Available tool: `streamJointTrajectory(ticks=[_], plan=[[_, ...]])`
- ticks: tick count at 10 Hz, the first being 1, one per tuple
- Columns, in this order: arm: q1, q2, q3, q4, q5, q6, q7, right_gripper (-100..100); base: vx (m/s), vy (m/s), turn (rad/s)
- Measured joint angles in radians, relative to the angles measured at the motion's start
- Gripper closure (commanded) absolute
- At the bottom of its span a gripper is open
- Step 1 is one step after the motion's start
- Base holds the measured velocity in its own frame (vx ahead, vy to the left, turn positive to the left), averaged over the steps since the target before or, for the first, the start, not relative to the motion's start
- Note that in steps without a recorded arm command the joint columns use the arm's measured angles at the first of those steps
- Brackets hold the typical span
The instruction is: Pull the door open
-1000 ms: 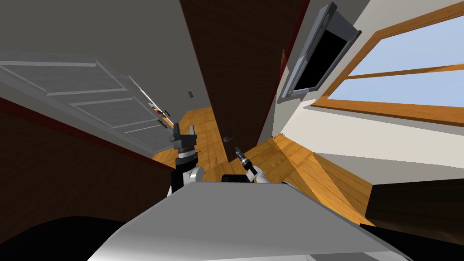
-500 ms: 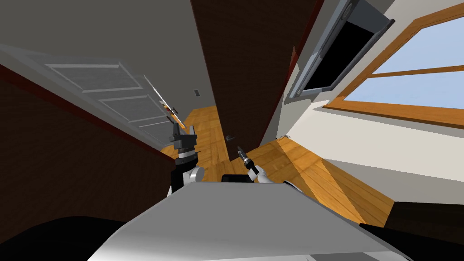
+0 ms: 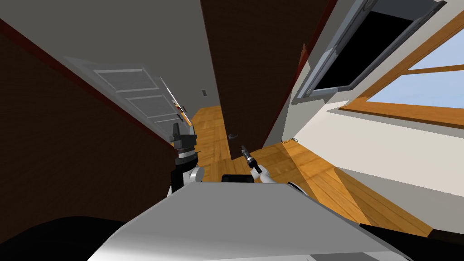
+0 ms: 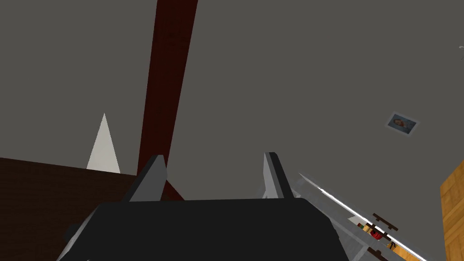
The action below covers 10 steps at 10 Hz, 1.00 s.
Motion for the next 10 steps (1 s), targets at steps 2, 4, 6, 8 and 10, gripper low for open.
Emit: streamJointTrajectory(ticks=[2, 4, 6, 8, 10], plan=[[-0.011, 0.005, -0.062, 0.022, 0.023, -0.006, 0.0, -100, -0.033, -0.024, 0.157], [-0.007, 0.017, -0.123, 0.017, 0.049, -0.004, 0.003, -100, -0.029, 0.0, 0.126], [-0.002, 0.03, -0.181, 0.009, 0.074, 0.003, 0.003, -100, -0.015, 0.016, 0.115], [-0.012, 0.046, -0.235, 0.031, 0.093, -0.009, 0.005, -100, 0.002, 0.029, 0.077], [-0.009, 0.062, -0.277, 0.024, 0.111, -0.004, 0.004, -100, 0.03, 0.053, 0.046]])
